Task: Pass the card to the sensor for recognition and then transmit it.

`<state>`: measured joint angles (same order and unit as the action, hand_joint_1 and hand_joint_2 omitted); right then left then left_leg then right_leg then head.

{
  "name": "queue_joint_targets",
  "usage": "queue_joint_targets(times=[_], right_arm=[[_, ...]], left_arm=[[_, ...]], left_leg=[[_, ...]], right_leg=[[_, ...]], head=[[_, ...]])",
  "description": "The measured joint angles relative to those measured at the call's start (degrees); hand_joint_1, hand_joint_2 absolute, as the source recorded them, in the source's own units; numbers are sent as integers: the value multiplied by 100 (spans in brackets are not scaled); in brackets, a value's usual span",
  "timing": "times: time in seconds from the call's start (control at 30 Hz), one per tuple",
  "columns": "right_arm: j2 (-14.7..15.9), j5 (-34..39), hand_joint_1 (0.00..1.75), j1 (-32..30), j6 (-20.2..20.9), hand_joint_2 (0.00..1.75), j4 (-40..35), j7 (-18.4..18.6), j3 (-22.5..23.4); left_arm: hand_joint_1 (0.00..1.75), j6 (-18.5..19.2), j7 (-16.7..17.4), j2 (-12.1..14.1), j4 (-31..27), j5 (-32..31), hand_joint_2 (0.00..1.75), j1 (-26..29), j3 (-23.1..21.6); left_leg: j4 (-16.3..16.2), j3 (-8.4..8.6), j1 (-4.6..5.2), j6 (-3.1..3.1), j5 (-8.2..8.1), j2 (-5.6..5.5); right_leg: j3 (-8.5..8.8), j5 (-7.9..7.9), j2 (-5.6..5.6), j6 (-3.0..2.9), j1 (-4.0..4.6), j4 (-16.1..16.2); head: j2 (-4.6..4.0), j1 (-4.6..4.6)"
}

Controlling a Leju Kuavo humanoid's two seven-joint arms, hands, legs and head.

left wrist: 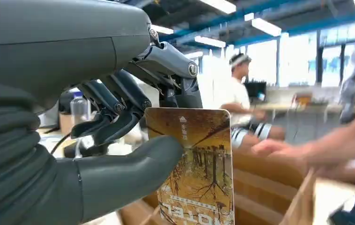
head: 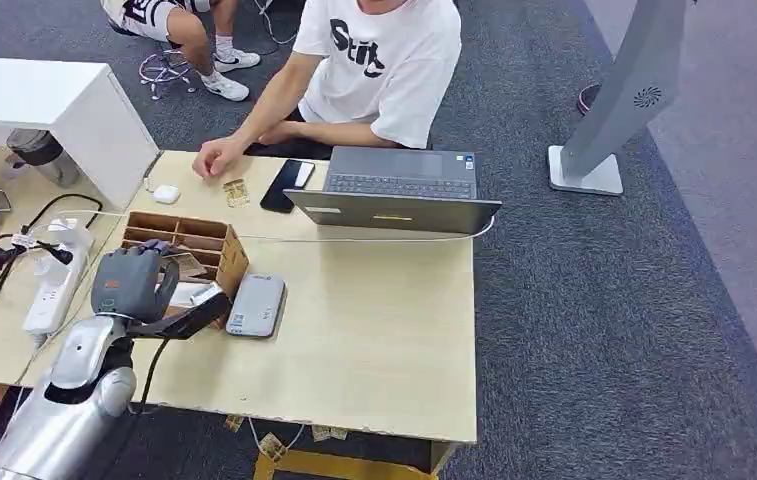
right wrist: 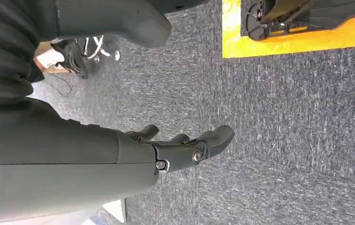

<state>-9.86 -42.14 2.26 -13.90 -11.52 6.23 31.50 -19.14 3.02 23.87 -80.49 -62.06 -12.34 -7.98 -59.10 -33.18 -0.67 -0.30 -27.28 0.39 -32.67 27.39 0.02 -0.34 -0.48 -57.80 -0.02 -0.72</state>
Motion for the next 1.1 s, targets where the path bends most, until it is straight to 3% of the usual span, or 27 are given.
queue_joint_targets(times=[0.1, 0.2, 0.3, 0.47, 0.6, 0.77, 0.97, 1.0, 1.03, 1.07, 1.1], right_arm=[[0, -63, 0, 5, -28, 175, 0, -24, 20], [0, -136, 0, 8, -33, 175, 2, -20, 28], [0, -267, 0, 23, -24, 175, 0, 26, 28], [0, -413, 0, 78, 9, 175, 0, 33, 28], [0, -487, 0, 102, 15, 175, 2, 28, 28], [-2, -527, 0, 127, 20, 175, 2, 79, 28], [-2, -551, 0, 131, 18, 175, 2, 114, 28], [-2, -555, 0, 130, 18, 175, 2, 114, 28], [-2, -564, 0, 129, 18, 175, 2, 114, 28], [-2, -564, 0, 129, 20, 175, 2, 114, 28], [-2, -568, 0, 129, 35, 175, 2, 113, 28]], left_arm=[[175, -458, -250, -50, -382, 269, 175, -48, 251], [175, -390, -263, -63, -707, 418, 175, -313, 444], [175, -265, -162, -37, -711, 131, 175, -998, 560], [175, -82, 52, -6, 75, -374, 175, -2387, 580], [175, -165, 93, -100, 810, -574, 175, -3047, 566], [175, -469, 45, -339, 1121, -553, 175, -3183, 483], [175, -482, 63, -573, 1132, -312, 175, -3189, 446], [58, -480, 63, -605, 1132, -288, 175, -3191, 442], [58, -473, 63, -629, 1132, -266, 175, -3191, 440], [0, -473, 63, -654, 1132, -245, 175, -3191, 437], [0, -482, 63, -678, 1132, -205, 175, -3191, 437]], left_leg=[[0, 0, 0, 0, 0, 0], [-2, 0, 0, 3, 3, -4], [-2, -7, -1, 5, 14, -14], [-2, -6, -1, -5, 26, -11], [-2, -6, 0, -7, 27, -2], [-2, -9, 1, -6, 26, -2], [-3, -13, 1, -5, 25, -1], [-3, -13, 1, -5, 25, 2], [-3, -13, 1, -5, 25, 4], [-3, -13, 1, -5, 25, 5], [-3, -14, 1, -5, 25, 5]], right_leg=[[0, 0, 1, 0, 0, 0], [-2, 0, -6, 0, 0, 0], [-1, -6, -22, 2, 2, 0], [-5, -24, -20, -9, 2, 0], [-12, -27, -8, -10, 1, -1], [-14, -27, -8, -10, 0, -1], [-18, -27, -7, -9, 0, 0], [-19, -27, -5, -9, 0, 0], [-21, -27, -2, -9, 0, 0], [-21, -27, -1, -9, 0, 0], [-21, -27, -1, -9, 0, 0]], head=[[0, 0], [0, 0], [0, 4], [0, 0], [0, -2], [0, 0], [0, 0], [0, 0], [0, 0], [0, -2], [0, 0]])
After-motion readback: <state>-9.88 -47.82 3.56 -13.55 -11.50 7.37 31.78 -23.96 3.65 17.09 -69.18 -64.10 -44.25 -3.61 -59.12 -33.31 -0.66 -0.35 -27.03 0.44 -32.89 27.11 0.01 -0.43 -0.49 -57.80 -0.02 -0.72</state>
